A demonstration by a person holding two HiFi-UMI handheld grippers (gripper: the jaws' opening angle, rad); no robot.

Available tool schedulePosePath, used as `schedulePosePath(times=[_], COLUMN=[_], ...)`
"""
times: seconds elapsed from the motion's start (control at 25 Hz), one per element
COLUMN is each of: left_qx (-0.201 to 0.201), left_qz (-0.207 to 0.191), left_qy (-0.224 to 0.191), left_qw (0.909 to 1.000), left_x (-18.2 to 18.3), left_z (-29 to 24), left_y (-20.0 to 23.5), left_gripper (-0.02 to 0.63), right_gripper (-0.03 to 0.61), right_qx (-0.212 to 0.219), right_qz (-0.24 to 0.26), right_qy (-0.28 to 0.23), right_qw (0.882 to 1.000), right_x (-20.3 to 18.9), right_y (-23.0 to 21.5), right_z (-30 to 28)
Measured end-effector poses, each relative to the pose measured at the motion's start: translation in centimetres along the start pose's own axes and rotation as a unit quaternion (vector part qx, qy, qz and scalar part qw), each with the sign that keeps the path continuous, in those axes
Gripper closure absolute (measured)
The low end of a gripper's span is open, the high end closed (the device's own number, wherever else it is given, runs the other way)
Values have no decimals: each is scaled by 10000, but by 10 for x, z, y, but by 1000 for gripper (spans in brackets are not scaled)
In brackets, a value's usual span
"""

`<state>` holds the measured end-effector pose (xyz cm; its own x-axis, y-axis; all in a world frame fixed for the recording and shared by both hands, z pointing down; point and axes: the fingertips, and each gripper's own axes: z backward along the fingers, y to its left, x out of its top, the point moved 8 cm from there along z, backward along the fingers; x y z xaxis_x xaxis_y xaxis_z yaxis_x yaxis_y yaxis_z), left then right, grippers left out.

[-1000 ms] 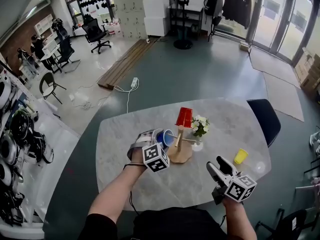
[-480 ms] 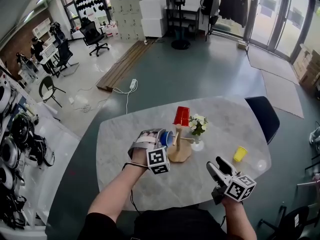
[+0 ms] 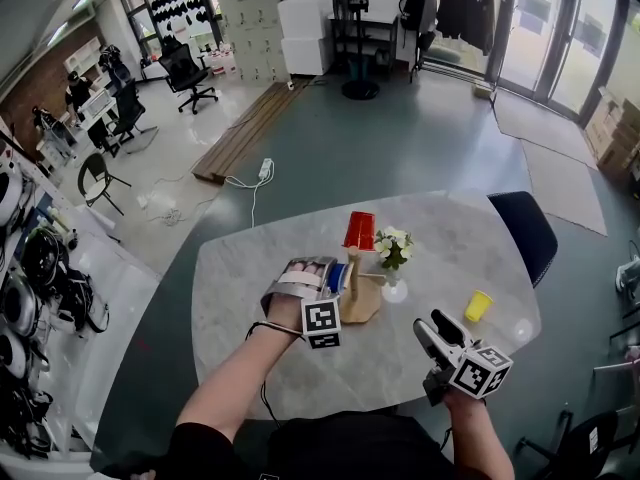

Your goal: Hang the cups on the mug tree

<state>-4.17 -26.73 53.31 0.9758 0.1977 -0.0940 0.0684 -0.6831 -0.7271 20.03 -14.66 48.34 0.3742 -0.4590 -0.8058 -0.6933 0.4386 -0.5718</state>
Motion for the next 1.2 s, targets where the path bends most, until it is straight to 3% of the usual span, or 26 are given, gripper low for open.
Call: schedulePosePath(times=[0.44, 0.76, 0.92, 1.04, 1.2], left_qx=[-19, 32, -95, -104, 40], left_qz=[-343, -213, 586, 1382, 2162], left_qy=[-69, -148, -367, -522, -591], left_qw=[9994, 9997, 9976, 9890, 9746], left_x=[7, 8, 9, 7, 11], left_z=[1, 9, 17, 28, 43], left_y=[-12, -12, -6, -1, -3], left_gripper=[311, 311, 311, 311, 311], right_gripper=[307, 311, 311, 311, 311], right_qx=[-16, 35, 120, 208, 349], right_qz=[-87, -147, -140, -83, 28], right_qy=[-17, -4, 27, 53, 69], right_qw=[10000, 9999, 9998, 9997, 9994], right_x=[-2, -5, -2, 5, 16], right_y=[-5, -3, -5, -10, -28], right_z=[3, 3, 4, 9, 19])
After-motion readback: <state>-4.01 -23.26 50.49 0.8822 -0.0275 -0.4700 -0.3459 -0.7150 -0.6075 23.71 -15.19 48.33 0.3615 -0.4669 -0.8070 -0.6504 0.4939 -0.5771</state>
